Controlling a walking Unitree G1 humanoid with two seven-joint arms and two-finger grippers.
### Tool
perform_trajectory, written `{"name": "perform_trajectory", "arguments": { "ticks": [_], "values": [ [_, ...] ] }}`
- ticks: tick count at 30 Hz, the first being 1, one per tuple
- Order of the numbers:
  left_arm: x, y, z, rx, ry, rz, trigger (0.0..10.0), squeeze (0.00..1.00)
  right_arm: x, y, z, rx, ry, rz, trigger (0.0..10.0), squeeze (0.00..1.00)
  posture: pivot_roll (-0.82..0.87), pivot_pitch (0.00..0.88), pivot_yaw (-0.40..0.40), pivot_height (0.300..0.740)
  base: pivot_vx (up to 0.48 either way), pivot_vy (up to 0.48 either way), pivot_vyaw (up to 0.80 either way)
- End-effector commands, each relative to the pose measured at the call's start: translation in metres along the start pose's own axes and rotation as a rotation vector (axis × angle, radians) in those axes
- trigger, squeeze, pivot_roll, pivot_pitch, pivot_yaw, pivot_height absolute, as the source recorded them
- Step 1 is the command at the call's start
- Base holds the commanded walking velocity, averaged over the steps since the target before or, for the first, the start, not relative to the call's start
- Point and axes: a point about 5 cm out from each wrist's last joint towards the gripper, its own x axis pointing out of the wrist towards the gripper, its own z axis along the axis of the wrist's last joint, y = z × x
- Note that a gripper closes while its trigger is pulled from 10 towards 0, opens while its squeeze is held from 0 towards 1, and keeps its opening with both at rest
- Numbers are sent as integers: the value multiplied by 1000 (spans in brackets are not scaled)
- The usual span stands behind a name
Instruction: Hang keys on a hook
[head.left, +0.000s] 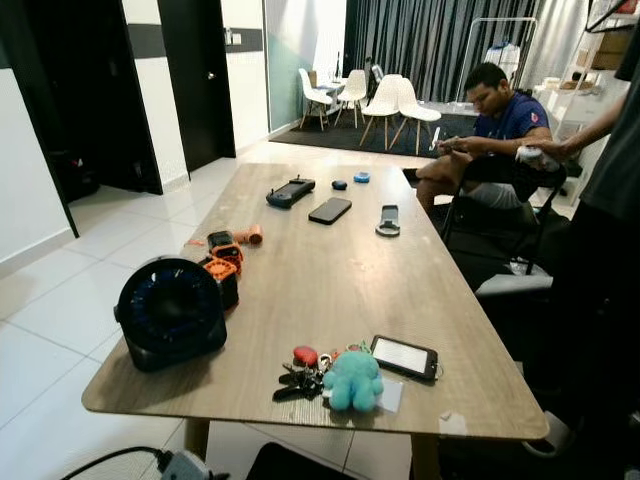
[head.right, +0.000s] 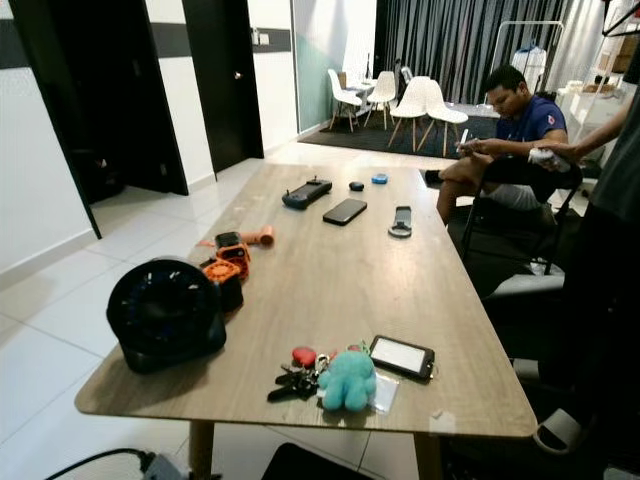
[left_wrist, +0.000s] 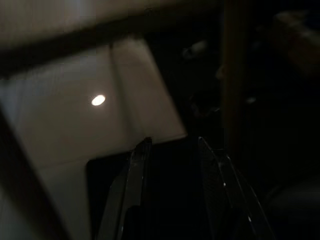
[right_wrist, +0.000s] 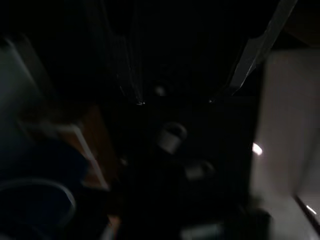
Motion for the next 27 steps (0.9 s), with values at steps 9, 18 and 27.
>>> {"name": "perform_trajectory", "arguments": {
  "ticks": [9, 18, 27],
  "values": [
    [10, 2, 47, -14, -136, -167, 10000, 0, 19, 38, 64, 172, -249, 123, 10000, 0, 23, 47, 22, 740, 0, 0, 0],
    [15, 0, 66, -17, -177, -231, 10000, 0, 21, 69, 92, 210, -330, 251, 10000, 0, 33, 35, 12, 740, 0, 0, 0],
    [34, -6, 92, 27, -169, -267, 10000, 0, 10, 110, 109, 168, -335, 533, 10000, 0, 31, 35, 16, 740, 0, 0, 0]
  ]
}}
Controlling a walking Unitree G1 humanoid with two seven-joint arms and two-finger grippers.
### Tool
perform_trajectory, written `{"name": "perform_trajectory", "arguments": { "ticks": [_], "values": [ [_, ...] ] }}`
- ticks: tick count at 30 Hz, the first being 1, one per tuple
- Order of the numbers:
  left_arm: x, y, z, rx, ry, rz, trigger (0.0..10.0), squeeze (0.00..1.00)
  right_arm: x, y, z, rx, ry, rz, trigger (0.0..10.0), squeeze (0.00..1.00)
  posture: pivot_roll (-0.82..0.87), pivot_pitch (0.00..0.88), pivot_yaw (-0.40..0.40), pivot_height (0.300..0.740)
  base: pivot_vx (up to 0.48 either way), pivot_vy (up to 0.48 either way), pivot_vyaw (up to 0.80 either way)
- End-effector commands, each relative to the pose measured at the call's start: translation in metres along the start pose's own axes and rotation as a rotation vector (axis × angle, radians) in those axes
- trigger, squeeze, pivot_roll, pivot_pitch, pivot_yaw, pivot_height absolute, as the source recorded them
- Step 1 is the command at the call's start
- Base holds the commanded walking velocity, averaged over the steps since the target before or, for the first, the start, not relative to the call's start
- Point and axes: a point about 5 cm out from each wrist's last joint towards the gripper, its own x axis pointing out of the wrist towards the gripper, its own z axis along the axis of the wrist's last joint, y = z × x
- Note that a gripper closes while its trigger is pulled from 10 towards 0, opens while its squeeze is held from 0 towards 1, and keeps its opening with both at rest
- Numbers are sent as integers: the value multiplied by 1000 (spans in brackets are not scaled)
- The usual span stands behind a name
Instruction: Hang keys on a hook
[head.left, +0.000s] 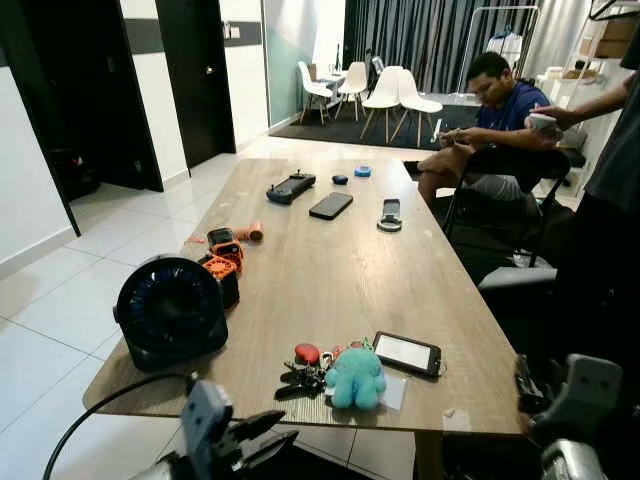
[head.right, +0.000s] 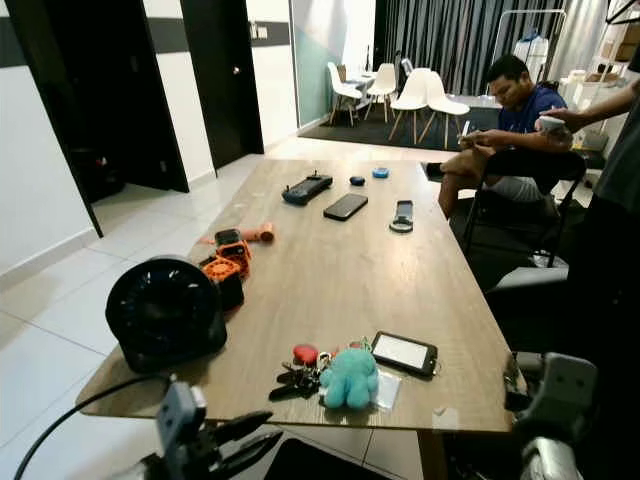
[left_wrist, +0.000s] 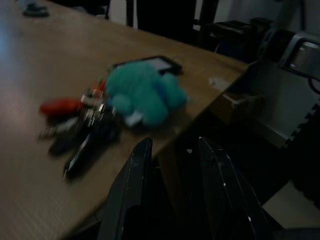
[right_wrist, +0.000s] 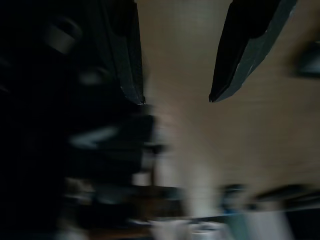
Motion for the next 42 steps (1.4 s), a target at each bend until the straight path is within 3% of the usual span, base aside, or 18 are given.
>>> {"name": "perform_trajectory", "arguments": {
  "ticks": [1, 3, 4, 7, 9, 20, 21, 22, 23, 24, 28, 30, 31, 32, 42],
  "values": [
    [5, 2, 5, 28, 29, 1, 10000, 0, 4, 18, 1, -8, 30, 110, 10000, 0, 30, 36, 17, 740, 0, 0, 0],
    [17, 6, 14, 70, -7, 11, 10000, 0, 9, 42, 4, -39, 45, 253, 10000, 0, 31, 37, 17, 740, 0, 0, 0],
    [17, 6, 14, 70, -7, 11, 10000, 0, 9, 42, 4, -39, 45, 253, 10000, 0, 31, 37, 17, 740, 0, 0, 0],
    [25, 8, 21, 101, -26, 21, 10000, 0, 11, 62, 7, -66, 55, 379, 10000, 0, 32, 39, 16, 740, 0, 0, 0],
    [29, 8, 23, 96, -32, 23, 10000, 0, 6, 82, 8, -61, 73, 524, 10000, 0, 33, 40, 13, 740, 0, 0, 0],
    [34, 3, 27, 86, -26, -1, 10000, 0, -7, 102, 10, -26, 63, 651, 10000, 0, 32, 46, 12, 740, 0, 0, 0],
    [35, 3, 26, 87, -26, -2, 10000, 0, -8, 104, 10, -22, 60, 657, 10000, 55, 32, 46, 13, 740, 0, 0, 0],
    [35, 3, 26, 89, -26, -2, 10000, 0, -9, 106, 10, -17, 60, 665, 10000, 176, 32, 47, 14, 740, 0, 0, 0],
    [36, 3, 26, 91, -27, -2, 10000, 0, -9, 108, 10, -14, 60, 671, 10000, 537, 32, 47, 14, 740, 0, 0, 0],
    [36, 3, 27, 91, -28, -4, 10000, 0, -9, 111, 10, -18, 58, 673, 10000, 1000, 32, 46, 15, 740, 0, 0, 0],
    [38, 3, 28, 92, -29, -6, 10000, 0, -10, 119, 11, -25, 62, 688, 10000, 1000, 33, 46, 16, 740, 0, 0, 0],
    [38, 3, 28, 97, -26, -9, 10000, 0, -11, 126, 5, -28, 93, 687, 10000, 561, 34, 45, 16, 740, 0, 0, 0],
    [38, 3, 28, 97, -26, -9, 10000, 0, -11, 126, 5, -28, 93, 687, 10000, 561, 34, 45, 16, 740, 0, 0, 0],
    [38, 3, 28, 100, -22, -7, 10000, 0, -11, 129, 1, -4, 122, 681, 10000, 0, 33, 46, 17, 740, 0, 0, 0],
    [38, 4, 27, 108, -18, -2, 10000, 0, -4, 145, -7, -25, 190, 699, 10000, 0, 39, 48, 16, 740, 0, 0, 0]
  ]
}}
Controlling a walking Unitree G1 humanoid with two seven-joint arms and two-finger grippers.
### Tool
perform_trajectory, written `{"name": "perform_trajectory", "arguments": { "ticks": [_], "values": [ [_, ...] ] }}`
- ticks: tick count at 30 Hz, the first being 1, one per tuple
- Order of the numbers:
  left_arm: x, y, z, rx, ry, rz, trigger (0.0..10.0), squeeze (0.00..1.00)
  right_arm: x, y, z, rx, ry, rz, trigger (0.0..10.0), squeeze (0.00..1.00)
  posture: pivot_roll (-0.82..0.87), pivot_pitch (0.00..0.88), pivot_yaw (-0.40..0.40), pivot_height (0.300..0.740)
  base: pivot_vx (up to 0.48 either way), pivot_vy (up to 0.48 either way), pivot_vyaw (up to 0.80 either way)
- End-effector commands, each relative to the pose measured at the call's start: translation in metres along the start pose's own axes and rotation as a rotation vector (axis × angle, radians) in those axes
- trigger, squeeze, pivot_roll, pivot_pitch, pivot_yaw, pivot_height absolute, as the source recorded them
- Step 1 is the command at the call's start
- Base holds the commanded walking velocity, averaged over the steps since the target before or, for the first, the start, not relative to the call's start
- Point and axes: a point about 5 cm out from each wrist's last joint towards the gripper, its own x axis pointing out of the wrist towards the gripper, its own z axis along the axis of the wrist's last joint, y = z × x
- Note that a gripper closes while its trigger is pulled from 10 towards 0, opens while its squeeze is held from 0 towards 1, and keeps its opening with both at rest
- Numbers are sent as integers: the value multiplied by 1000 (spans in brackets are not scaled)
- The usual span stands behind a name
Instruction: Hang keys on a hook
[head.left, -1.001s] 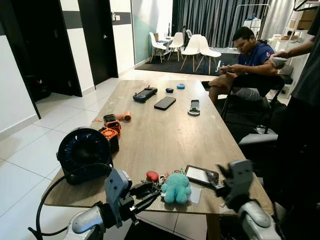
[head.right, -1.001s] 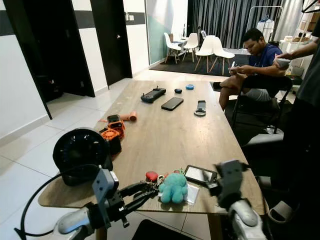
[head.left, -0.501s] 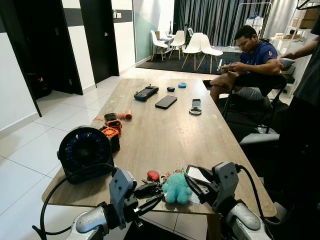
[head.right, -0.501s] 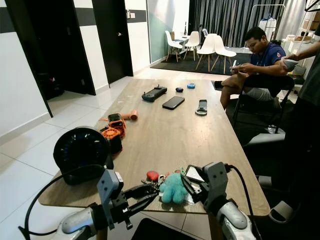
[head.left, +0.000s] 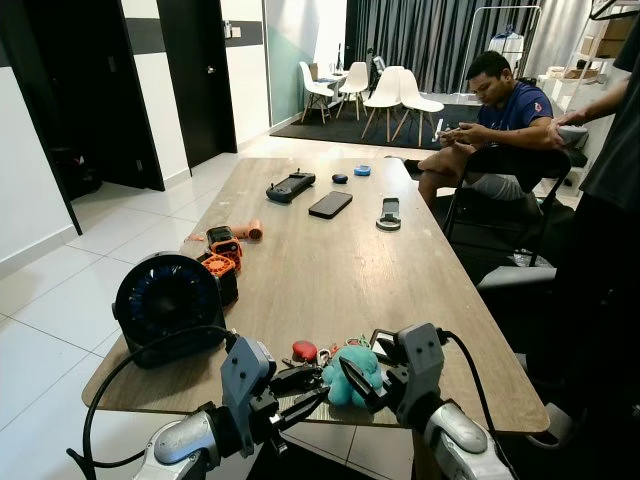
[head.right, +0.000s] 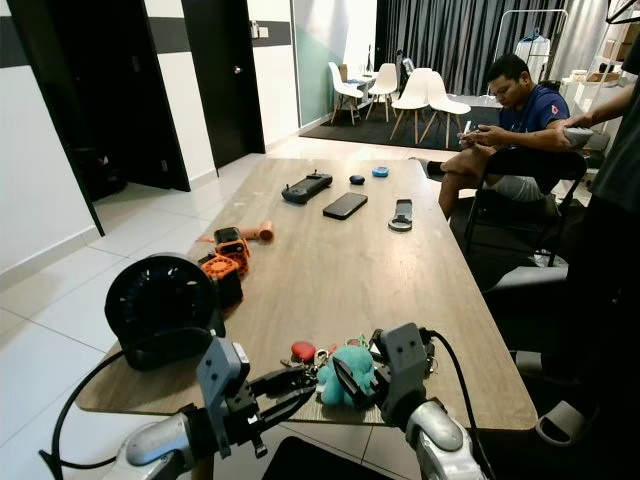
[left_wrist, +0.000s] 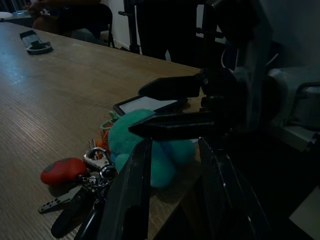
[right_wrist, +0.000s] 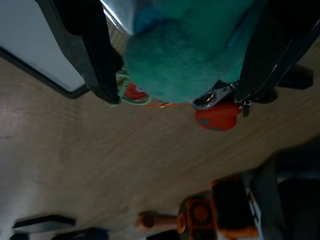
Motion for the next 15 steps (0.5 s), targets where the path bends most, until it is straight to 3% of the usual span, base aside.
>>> {"name": "perform_trajectory", "arguments": {
  "ticks": [1, 15],
  "values": [
    [2, 0, 1, 17, 8, -8, 10000, 0, 2, 4, -6, 1, 43, 11, 10000, 0, 39, 48, 16, 740, 0, 0, 0],
    [1, -4, -1, 10, 26, -32, 10000, 0, 4, 8, -19, -36, 164, 57, 10000, 0, 39, 47, 13, 740, 0, 0, 0]
  ]
}}
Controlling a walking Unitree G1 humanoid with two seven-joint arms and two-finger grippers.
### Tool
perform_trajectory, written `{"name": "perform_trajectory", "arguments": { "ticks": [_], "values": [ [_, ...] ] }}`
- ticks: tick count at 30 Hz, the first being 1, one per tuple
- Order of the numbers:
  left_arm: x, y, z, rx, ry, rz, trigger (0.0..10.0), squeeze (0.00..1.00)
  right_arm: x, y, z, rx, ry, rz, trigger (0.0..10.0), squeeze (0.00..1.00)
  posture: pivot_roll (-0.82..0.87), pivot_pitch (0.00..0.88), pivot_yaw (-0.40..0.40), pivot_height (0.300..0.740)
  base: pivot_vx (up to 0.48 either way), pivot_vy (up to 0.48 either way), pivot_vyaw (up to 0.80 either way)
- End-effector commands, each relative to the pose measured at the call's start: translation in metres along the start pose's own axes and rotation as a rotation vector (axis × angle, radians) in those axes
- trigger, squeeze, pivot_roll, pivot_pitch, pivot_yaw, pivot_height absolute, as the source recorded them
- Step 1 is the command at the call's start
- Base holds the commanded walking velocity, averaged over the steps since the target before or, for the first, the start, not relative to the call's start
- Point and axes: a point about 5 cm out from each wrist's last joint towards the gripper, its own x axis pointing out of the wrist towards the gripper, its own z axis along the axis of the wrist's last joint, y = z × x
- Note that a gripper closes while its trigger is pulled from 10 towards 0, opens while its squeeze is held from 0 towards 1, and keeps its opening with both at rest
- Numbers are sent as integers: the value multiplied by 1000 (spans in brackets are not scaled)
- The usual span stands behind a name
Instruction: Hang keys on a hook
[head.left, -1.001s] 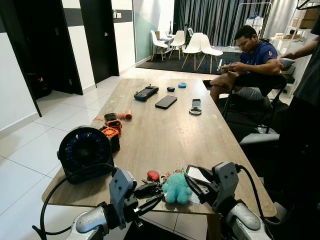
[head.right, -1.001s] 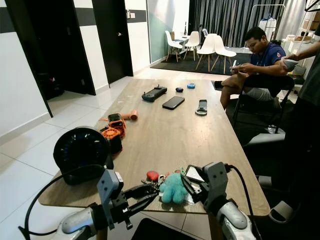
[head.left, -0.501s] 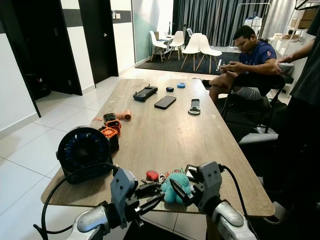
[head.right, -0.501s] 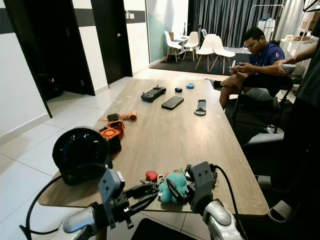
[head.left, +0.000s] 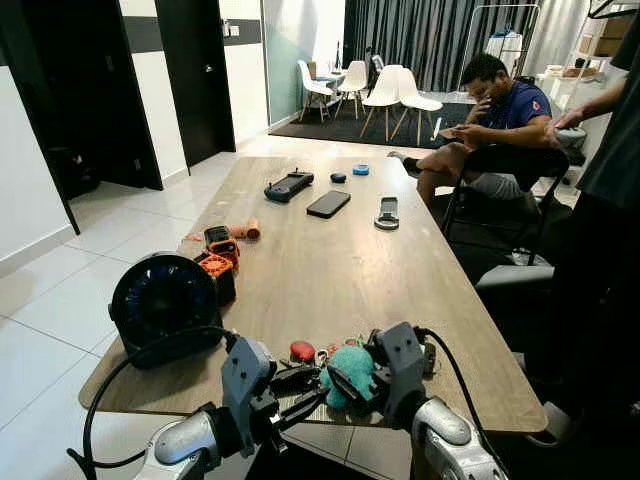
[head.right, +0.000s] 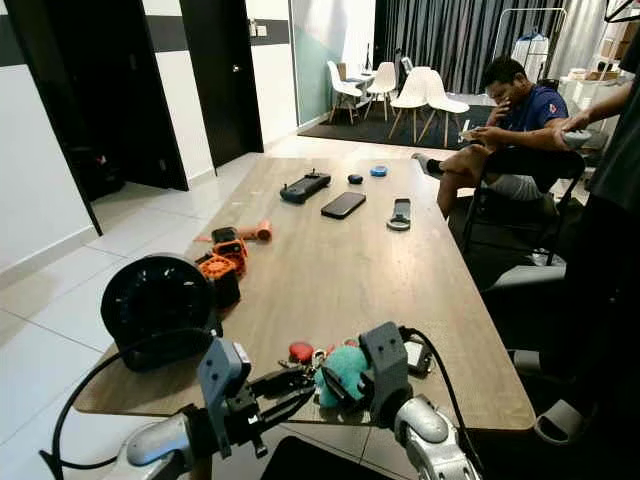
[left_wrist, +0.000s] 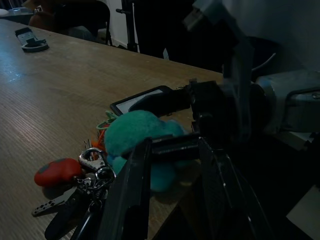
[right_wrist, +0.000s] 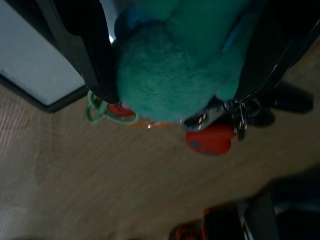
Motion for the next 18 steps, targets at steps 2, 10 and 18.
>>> {"name": "perform_trajectory", "arguments": {
  "ticks": [2, 10, 18],
  "values": [
    [0, -3, 1, 15, 18, -25, 10000, 0, -1, 2, -13, -3, 80, 14, 10000, 0, 39, 47, 13, 740, 0, 0, 0],
    [1, -3, 0, 18, 24, -32, 10000, 0, -2, 3, -20, -23, 140, 25, 10000, 0, 37, 46, 14, 740, 0, 0, 0],
    [0, -4, -1, 22, 34, -35, 10000, 0, -2, 4, -26, -30, 187, 44, 8000, 0, 38, 45, 12, 740, 0, 0, 0]
  ]
}}
